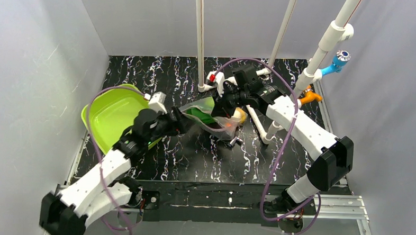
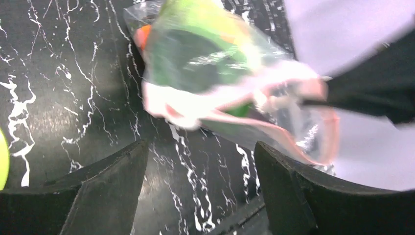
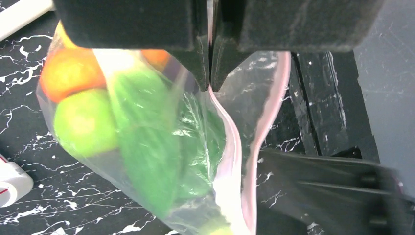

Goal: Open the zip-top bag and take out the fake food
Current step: Open the zipper of the food storage bag at the center of the board, then pick up the fake vegetable from the zipper food storage bag.

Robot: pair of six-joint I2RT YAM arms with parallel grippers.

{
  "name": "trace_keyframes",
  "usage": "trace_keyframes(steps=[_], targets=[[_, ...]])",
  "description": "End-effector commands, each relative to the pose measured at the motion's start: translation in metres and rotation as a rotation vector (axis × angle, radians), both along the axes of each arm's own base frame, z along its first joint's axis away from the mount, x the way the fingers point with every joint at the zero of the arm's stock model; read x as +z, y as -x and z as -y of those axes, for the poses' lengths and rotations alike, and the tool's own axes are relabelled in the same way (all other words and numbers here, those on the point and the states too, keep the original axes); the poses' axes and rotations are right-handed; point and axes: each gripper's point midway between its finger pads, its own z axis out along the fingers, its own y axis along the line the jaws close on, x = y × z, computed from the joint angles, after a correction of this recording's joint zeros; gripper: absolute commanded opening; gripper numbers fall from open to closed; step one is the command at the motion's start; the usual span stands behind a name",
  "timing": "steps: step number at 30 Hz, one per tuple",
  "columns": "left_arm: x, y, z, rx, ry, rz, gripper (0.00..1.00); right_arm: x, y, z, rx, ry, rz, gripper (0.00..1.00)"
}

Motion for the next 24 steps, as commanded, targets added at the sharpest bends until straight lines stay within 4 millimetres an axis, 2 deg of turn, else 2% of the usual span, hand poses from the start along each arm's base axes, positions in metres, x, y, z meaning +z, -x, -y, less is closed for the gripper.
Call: trace_keyframes(steps=[1, 3, 6, 11, 14, 18, 21, 24], targets=[[-0.015, 0.056, -0.027, -0.051, -0.041, -0.07, 0.79, 0.017, -0.011, -0.011, -0.081, -0.099, -0.018, 0.01], [-0.006, 0.071, -0.029, -0.066, 0.006, -0.059, 0.79, 0.012, -0.01, -0.014, -0.088, -0.107, -0.045, 0.01], [0.02, 0.084, -0.029, -0.071, 0.111, -0.01, 0.79, 0.009, -0.014, -0.015, -0.113, -0.105, -0.054, 0.01], [0.075, 0.09, -0.015, -0.134, 0.269, 0.102, 0.79, 0.01, -0.006, -0.022, -0.103, -0.128, -0.089, 0.01], [0.106, 0.088, -0.005, -0.192, 0.281, 0.149, 0.77, 0.008, 0.007, -0.031, -0.069, -0.132, -0.1, 0.01], [0.121, 0.074, 0.01, -0.23, 0.228, 0.178, 0.68, 0.009, 0.011, -0.039, -0.062, -0.133, -0.115, 0.01], [0.122, 0.06, 0.02, -0.222, 0.204, 0.194, 0.64, 0.009, 0.008, -0.039, -0.079, -0.126, -0.114, 0.01], [0.106, 0.045, 0.023, -0.164, 0.189, 0.16, 0.54, 0.01, 0.006, -0.037, -0.095, -0.127, -0.1, 0.01]])
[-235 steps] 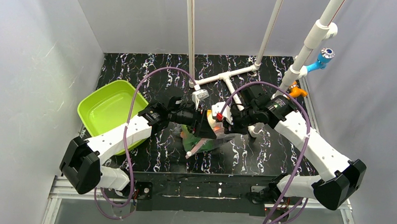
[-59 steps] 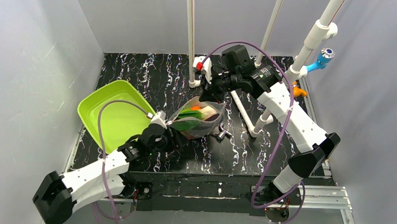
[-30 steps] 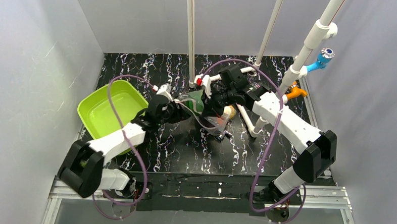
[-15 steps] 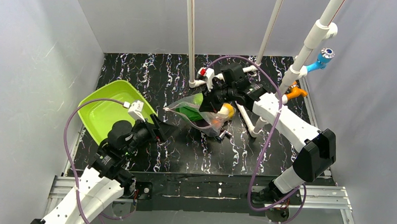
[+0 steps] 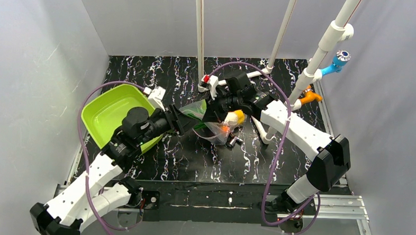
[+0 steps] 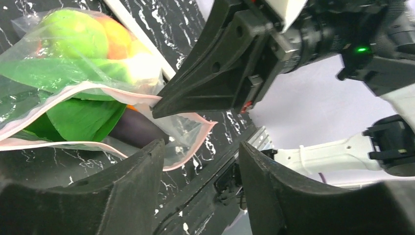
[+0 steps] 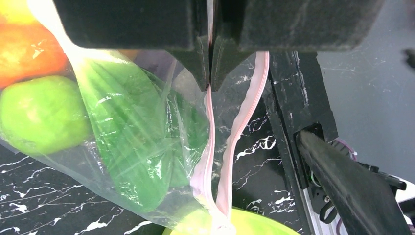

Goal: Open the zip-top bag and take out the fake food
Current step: Pick up the fake vegetable from the zipper food storage bag.

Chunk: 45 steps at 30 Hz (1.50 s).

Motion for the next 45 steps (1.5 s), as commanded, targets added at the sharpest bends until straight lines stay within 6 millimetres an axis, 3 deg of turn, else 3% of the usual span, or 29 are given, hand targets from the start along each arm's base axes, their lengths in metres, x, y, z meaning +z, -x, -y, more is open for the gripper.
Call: trace_keyframes(steps=[1, 6, 11, 17, 20, 25, 31, 41, 45], targets=[[-0.002, -0.02, 0.005, 0.061, 0.0, 0.019, 0.51, 0.016, -0.011, -0.005, -0.033, -0.044, 0.049, 0.01], [-0.041, -0.031, 0.007, 0.126, -0.022, -0.049, 0.48, 0.018, -0.013, -0.003, -0.043, -0.042, 0.067, 0.01], [-0.069, -0.049, -0.004, 0.236, -0.078, -0.074, 0.48, 0.021, -0.012, -0.003, -0.038, -0.048, 0.072, 0.01], [-0.101, -0.051, -0.018, 0.34, -0.126, -0.214, 0.49, 0.025, -0.011, -0.001, -0.04, -0.046, 0.1, 0.01], [-0.118, -0.049, -0.03, 0.418, -0.142, -0.292, 0.54, 0.024, -0.007, -0.005, -0.023, -0.047, 0.094, 0.01], [-0.122, -0.049, -0.033, 0.463, -0.095, -0.325, 0.74, 0.021, 0.002, -0.016, 0.016, -0.041, 0.084, 0.01], [-0.124, -0.043, -0.037, 0.501, -0.041, -0.391, 0.85, 0.024, 0.0, -0.016, 0.011, -0.031, 0.111, 0.01], [-0.138, -0.051, -0.043, 0.614, -0.091, -0.508, 0.78, 0.025, 0.003, -0.018, 0.021, -0.034, 0.107, 0.01], [-0.131, -0.062, -0.035, 0.598, -0.072, -0.47, 0.77, 0.025, 0.005, -0.019, 0.028, -0.035, 0.104, 0.01]])
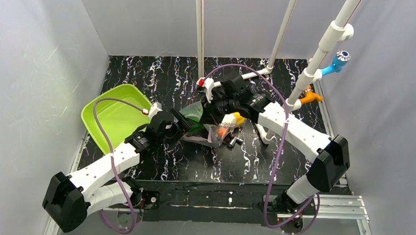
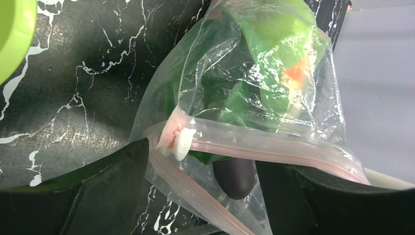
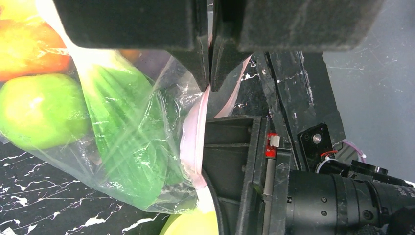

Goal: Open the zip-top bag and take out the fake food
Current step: Pick up the fake vegetable from the zipper food storage bag.

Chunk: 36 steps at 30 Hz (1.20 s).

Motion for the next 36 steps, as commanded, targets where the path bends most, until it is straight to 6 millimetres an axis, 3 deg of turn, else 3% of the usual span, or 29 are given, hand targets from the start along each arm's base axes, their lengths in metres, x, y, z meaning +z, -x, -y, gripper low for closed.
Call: trace_keyframes(steps=[1, 4, 10, 14, 25, 36], targets=[[0.019, -0.016, 0.001, 0.036, -0.001, 0.063, 0.77, 0.025, -0.004, -0.009, 0.018, -0.057, 0.06, 0.01], [0.034, -0.017, 0.009, -0.02, 0.02, 0.111, 0.77, 0.024, -0.003, -0.009, 0.019, -0.056, 0.063, 0.01], [0.048, -0.004, -0.002, 0.012, 0.071, 0.137, 0.78, 0.023, -0.004, -0.008, 0.016, -0.052, 0.067, 0.01], [0.052, -0.003, -0.003, 0.03, 0.091, 0.126, 0.79, 0.023, -0.004, -0.01, 0.02, -0.052, 0.064, 0.01], [0.038, -0.019, 0.013, 0.036, 0.093, 0.075, 0.78, 0.022, -0.003, -0.01, 0.026, -0.051, 0.063, 0.01], [0.068, -0.017, 0.026, -0.016, 0.193, 0.148, 0.77, 0.021, -0.002, -0.01, 0.03, -0.051, 0.061, 0.01]])
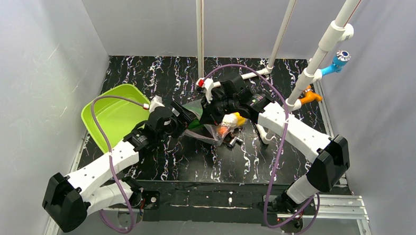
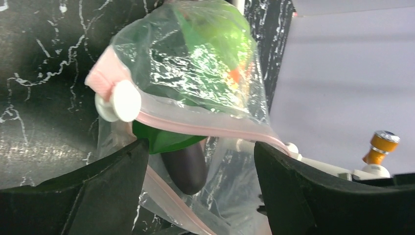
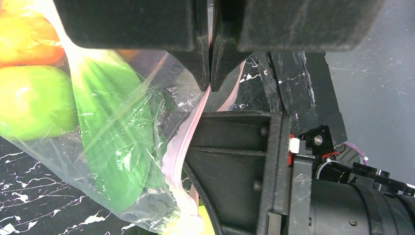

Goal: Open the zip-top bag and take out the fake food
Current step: Pick up the fake vegetable from the zipper food storage bag.

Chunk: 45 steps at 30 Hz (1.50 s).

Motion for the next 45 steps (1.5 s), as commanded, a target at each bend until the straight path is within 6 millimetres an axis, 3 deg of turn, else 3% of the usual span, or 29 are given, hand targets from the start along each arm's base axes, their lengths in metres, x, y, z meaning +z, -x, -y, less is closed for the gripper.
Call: trace_keyframes(steps=[1, 8, 12, 19, 27, 35, 45], targets=[[0.03, 0.0, 0.009, -0.028, 0.085, 0.074, 0.77, 0.022, -0.002, -0.009, 0.019, -0.054, 0.048, 0.01], [0.03, -0.001, 0.016, -0.043, 0.115, 0.066, 0.77, 0.023, -0.003, -0.008, 0.017, -0.054, 0.055, 0.01], [0.008, 0.003, 0.007, -0.003, 0.048, -0.027, 0.77, 0.023, -0.002, -0.008, 0.018, -0.054, 0.056, 0.01], [-0.02, 0.002, 0.009, 0.016, 0.018, -0.129, 0.77, 0.024, -0.001, -0.008, 0.023, -0.059, 0.055, 0.01], [-0.006, 0.0, 0.01, -0.025, 0.003, -0.053, 0.79, 0.025, -0.001, -0.008, 0.026, -0.059, 0.059, 0.01], [0.003, 0.017, -0.01, 0.016, -0.015, -0.081, 0.94, 0.024, -0.001, -0.008, 0.023, -0.056, 0.06, 0.01], [-0.006, 0.007, 0.027, -0.072, 0.054, -0.145, 0.93, 0.024, -0.001, -0.007, 0.023, -0.055, 0.065, 0.01]])
